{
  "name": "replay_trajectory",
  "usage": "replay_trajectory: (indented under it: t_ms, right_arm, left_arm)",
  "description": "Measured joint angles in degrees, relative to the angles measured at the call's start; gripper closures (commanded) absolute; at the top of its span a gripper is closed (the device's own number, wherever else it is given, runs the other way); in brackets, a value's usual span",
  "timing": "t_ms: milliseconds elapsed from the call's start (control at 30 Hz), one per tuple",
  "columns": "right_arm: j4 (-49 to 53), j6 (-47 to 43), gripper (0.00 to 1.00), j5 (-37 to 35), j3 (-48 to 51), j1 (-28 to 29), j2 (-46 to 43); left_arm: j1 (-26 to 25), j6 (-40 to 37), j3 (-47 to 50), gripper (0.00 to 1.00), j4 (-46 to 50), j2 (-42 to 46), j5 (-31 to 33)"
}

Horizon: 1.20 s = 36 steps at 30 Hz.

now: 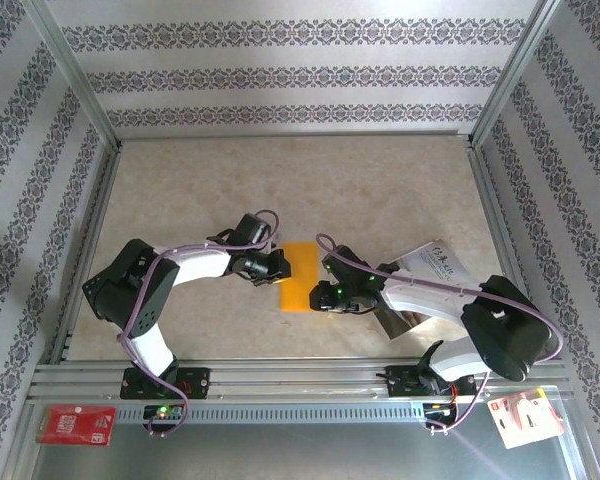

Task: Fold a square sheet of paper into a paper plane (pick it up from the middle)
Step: Fold the triangle a second time at the center of the table.

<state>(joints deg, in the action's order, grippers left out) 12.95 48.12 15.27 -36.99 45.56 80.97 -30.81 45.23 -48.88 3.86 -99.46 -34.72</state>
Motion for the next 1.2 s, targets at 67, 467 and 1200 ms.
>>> replay_trajectory:
  t_ms: [67, 467, 1200]
  right_arm:
    - [-0.48, 0.42, 0.66, -0.13, 0.00, 0.09, 0.70]
    - [-3.52, 1.51, 0.67, -0.22, 0.04, 0.09, 3.89]
    - [-8.24, 1.46, 0.66, 1.81, -0.02, 0.07, 6.54]
  left_arm:
    - [0.00, 0.00, 0.72, 0.95, 0.00, -1.07, 0.02]
    - [0.02, 0.02, 2.69, 0.95, -3.50, -1.42, -0.87]
    - [0.02, 0.02, 2.91, 0.95, -3.96, -1.40, -1.05]
